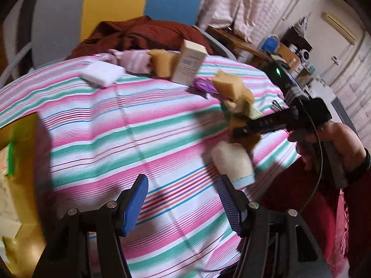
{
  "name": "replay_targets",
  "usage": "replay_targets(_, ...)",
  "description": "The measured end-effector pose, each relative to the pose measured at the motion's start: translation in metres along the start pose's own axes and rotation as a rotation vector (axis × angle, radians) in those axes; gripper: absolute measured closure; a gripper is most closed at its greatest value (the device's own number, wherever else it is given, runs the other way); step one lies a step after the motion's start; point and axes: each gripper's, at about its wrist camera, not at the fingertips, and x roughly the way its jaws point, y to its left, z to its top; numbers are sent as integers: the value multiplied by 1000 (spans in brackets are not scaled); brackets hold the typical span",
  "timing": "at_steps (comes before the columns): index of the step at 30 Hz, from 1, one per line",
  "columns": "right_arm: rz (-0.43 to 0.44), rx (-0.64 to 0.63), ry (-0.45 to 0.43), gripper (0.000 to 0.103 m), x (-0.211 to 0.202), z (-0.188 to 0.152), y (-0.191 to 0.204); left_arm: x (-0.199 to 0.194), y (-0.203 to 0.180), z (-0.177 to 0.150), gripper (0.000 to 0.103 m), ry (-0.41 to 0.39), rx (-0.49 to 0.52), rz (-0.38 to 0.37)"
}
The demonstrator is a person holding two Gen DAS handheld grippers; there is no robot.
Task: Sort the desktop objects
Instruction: 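Grasp the brown sponge with the right gripper while the left grasps the cream sock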
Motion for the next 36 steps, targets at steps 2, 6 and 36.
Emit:
replay_targets(2, 49, 36, -33, 36, 0, 1, -6, 14, -9, 5, 40, 29, 25, -20)
replay_targets(6, 126, 101, -116, 37, -6, 3, -21, 44, -16, 16, 40, 126, -8, -110)
replay_targets(36, 310, 110, -198, 37, -16, -7, 1, 58, -24, -28, 43, 11, -8, -152)
